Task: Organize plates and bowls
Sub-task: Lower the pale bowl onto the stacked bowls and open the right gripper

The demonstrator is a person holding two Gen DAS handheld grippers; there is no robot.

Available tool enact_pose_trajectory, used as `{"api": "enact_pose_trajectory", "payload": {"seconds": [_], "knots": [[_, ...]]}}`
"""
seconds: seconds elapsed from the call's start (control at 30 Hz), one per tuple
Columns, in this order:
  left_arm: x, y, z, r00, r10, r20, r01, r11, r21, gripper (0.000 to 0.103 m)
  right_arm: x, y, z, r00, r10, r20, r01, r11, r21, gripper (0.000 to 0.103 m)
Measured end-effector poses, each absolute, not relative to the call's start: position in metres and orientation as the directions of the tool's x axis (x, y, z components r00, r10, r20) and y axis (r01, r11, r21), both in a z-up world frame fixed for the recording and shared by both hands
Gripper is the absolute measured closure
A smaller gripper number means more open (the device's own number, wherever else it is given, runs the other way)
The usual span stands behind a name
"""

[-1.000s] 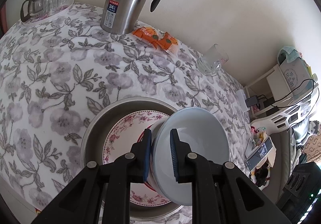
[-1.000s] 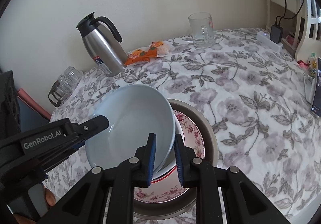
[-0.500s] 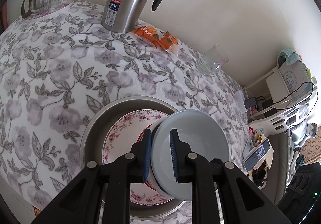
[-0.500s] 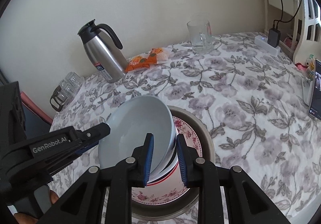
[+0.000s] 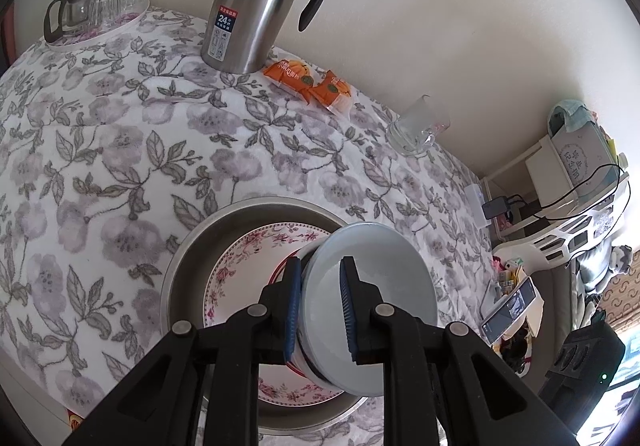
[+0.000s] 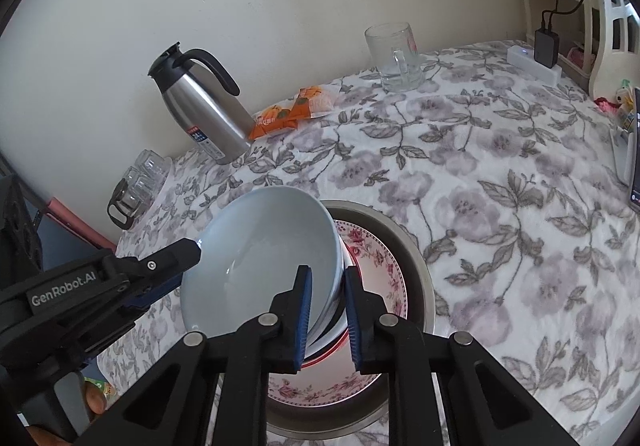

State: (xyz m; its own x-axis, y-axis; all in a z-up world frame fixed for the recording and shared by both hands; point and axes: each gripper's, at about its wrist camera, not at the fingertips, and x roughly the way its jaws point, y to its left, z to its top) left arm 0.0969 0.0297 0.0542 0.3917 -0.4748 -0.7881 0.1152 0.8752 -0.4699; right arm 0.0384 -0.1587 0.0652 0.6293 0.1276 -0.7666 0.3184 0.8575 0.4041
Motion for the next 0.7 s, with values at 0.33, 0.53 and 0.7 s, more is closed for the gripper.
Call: {"api": "enact_pose_trajectory", "payload": {"seconds": [0.33,0.53,0.7], "knots": [[0.096,0.029,0.056,0.396,-0.476,-0.786,0.118,0.875,-0.47,0.082,0.038,-0.156,0.066,0.616,0.125,-0.778,0.312,0.868,0.386,0.082],[0.095,0.032,0.059,0.4,-0.47,-0.787,0.103,0.876,-0.471,0.076,0.036,-0.155,0.076,0.632,0.082,-0.771,0.31,0.884,0.349,0.078],[0.09,0.038,0.07,0.446,-0.43,-0.785,0.098,0.895,-0.435,0.056,0.035,-0.154,0.083,0.65,0.043,-0.759,0.314,0.894,0.319,0.061]]}}
